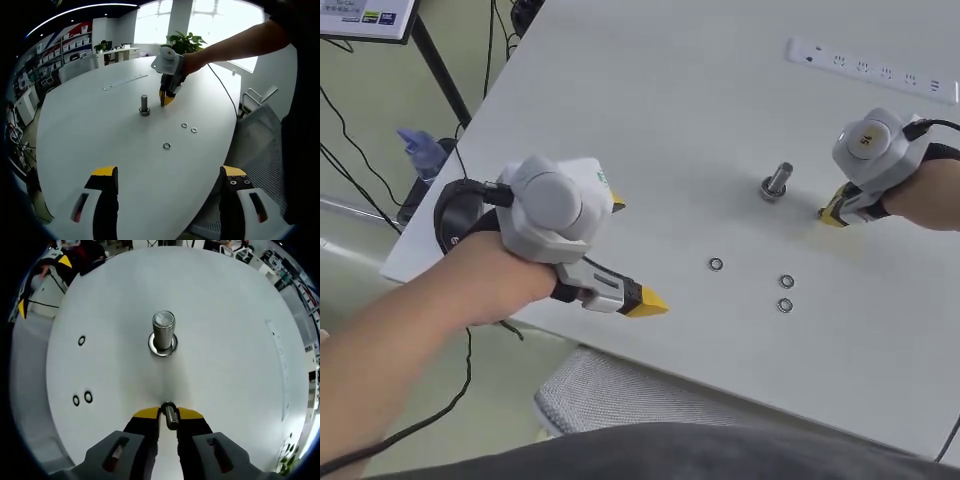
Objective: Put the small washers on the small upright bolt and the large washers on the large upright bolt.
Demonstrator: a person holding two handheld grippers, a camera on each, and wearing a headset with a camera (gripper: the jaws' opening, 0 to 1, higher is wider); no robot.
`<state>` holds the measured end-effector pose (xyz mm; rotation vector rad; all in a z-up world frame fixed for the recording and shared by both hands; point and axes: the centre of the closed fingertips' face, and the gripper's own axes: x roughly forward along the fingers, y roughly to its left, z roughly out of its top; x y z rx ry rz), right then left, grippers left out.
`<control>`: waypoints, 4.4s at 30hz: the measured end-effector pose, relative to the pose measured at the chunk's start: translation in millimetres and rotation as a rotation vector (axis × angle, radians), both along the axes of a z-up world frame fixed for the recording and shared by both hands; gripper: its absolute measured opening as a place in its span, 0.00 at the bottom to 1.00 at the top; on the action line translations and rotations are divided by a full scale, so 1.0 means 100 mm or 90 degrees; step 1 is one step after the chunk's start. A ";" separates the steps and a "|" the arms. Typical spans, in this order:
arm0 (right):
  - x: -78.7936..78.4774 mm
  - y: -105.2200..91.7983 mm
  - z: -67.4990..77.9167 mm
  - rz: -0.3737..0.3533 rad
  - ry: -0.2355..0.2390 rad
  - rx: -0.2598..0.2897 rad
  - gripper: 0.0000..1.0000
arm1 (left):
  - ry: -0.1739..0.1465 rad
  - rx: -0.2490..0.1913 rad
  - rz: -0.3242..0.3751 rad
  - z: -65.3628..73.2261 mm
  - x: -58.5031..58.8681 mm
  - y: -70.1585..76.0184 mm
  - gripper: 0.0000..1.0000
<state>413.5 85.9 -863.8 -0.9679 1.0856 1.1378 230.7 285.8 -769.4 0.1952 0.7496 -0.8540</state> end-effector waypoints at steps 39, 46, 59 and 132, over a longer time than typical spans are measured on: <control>-0.08 0.02 0.48 0.000 0.009 0.036 0.36 | -0.027 -0.003 -0.015 0.19 0.05 -0.03 0.88; -0.18 0.04 0.59 0.000 0.001 0.047 0.36 | -0.033 0.000 -0.017 0.20 0.04 -0.04 0.87; -0.53 0.15 0.64 0.007 0.014 0.066 0.37 | -0.029 0.009 -0.012 0.21 0.01 0.00 0.88; -1.15 0.28 -0.03 -0.010 0.012 0.057 0.31 | -0.014 0.017 -0.018 0.16 -0.24 -0.02 0.82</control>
